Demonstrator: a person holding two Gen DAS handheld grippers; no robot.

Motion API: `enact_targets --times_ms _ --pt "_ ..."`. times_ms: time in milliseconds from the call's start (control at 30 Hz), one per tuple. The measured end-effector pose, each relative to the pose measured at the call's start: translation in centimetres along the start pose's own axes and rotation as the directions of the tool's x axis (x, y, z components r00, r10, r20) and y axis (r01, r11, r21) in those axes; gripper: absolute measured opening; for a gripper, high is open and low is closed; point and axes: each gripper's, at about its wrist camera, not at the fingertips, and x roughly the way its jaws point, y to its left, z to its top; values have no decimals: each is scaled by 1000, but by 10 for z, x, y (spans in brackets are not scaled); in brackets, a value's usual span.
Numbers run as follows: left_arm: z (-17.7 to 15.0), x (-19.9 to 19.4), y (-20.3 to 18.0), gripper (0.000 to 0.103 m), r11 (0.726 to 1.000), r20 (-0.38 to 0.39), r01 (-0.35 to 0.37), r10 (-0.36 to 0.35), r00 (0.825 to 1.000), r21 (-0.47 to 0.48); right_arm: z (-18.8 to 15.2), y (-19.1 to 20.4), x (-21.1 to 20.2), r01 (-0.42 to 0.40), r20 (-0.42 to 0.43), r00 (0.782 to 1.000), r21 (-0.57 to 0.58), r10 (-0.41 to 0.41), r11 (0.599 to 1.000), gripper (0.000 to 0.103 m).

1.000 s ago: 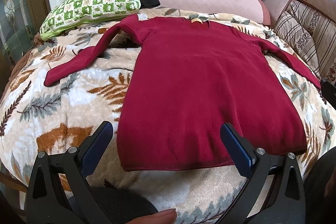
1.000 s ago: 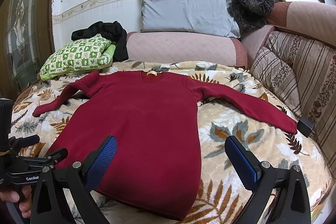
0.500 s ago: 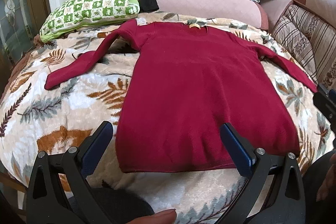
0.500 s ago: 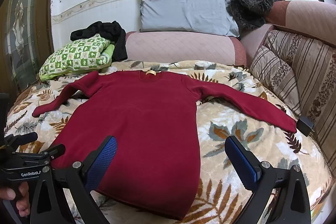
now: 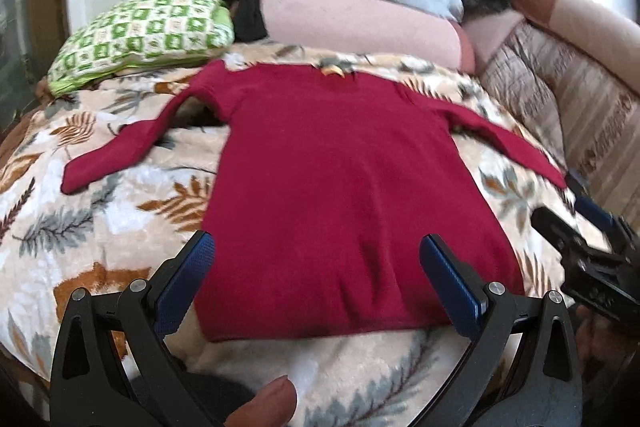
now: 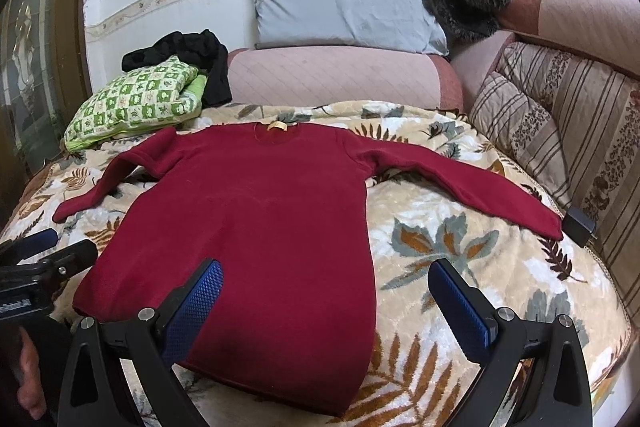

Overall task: Fold small clothes
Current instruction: 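Move the left tool toward the cuff of the sleeve nearest it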

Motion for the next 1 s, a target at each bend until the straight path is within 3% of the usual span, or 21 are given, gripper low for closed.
enact_targets --times_ms 167,300,467,567,700,900,1000 --pt "3 -24 -13 102 999 44 22 -23 999 29 1 -3 2 -7 -16 1000 16 7 1000 102" --pt "11 -46 -10 102 995 59 83 -80 995 -46 1 -6 0 -19 -16 1000 36 20 999 102" --pt "14 -60 -5 102 970 77 204 -195 978 -133 1 -3 -2 -32 -15 999 35 32 999 102" --pt "10 -55 9 102 972 82 159 -147 986 -173 1 -1 -5 -44 -8 999 25 45 999 102" --pt "0 -30 42 102 947 43 118 -110 993 -300 5 -6 -17 -43 46 998 44 41 998 102" --pt "-12 3 45 102 952 3 94 -98 995 -291 44 -2 -7 -4 112 994 -82 13 997 102" --pt "-9 18 45 102 959 -49 14 -29 998 -283 59 -10 22 -2 112 994 -109 14 994 102"
